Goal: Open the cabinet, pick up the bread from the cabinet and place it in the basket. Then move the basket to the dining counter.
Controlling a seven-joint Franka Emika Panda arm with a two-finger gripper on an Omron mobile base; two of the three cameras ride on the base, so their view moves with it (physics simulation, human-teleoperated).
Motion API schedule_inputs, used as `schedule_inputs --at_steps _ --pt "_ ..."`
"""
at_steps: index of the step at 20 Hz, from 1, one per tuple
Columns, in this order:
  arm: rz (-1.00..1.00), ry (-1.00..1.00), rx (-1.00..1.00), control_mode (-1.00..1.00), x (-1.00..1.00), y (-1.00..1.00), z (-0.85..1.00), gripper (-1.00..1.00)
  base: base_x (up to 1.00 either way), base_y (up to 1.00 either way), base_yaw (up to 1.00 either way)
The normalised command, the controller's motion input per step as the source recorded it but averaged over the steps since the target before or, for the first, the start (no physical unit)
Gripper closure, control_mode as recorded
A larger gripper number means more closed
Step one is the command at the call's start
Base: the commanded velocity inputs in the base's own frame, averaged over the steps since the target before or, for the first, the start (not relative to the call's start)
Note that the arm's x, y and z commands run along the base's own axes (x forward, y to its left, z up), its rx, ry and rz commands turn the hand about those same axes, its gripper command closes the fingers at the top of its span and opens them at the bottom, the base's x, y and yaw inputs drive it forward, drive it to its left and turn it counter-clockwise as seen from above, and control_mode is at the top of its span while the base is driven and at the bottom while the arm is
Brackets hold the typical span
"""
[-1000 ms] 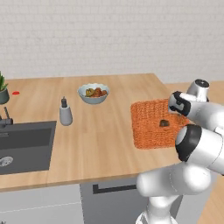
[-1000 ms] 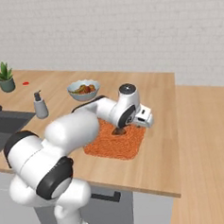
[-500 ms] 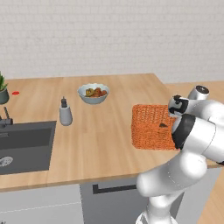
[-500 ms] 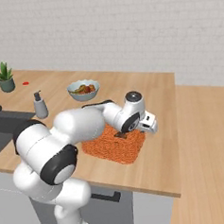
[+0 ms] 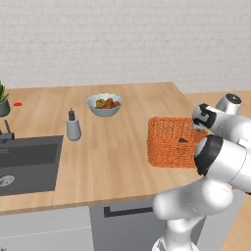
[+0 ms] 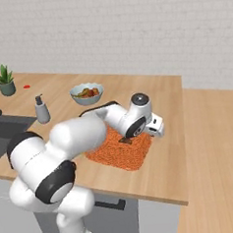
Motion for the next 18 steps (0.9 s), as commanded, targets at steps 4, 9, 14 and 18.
schedule_inputs --at_steps 4,9,14,18 --pt "0.0 -0.2 0.0 -1.0 -0.75 0.14 0.71 -1.0 0.0 0.0 0.0" --pt "0.0 -0.17 0.0 -1.0 -0.82 0.46 0.75 -1.0 0.0 0.0 0.0" --pt "0.01 -0.16 0.01 -1.0 -0.87 0.89 0.57 -1.0 0.0 0.0 0.0" --pt "0.03 -0.12 0.0 -1.0 -0.88 1.0 0.56 -1.0 0.0 0.0 0.0"
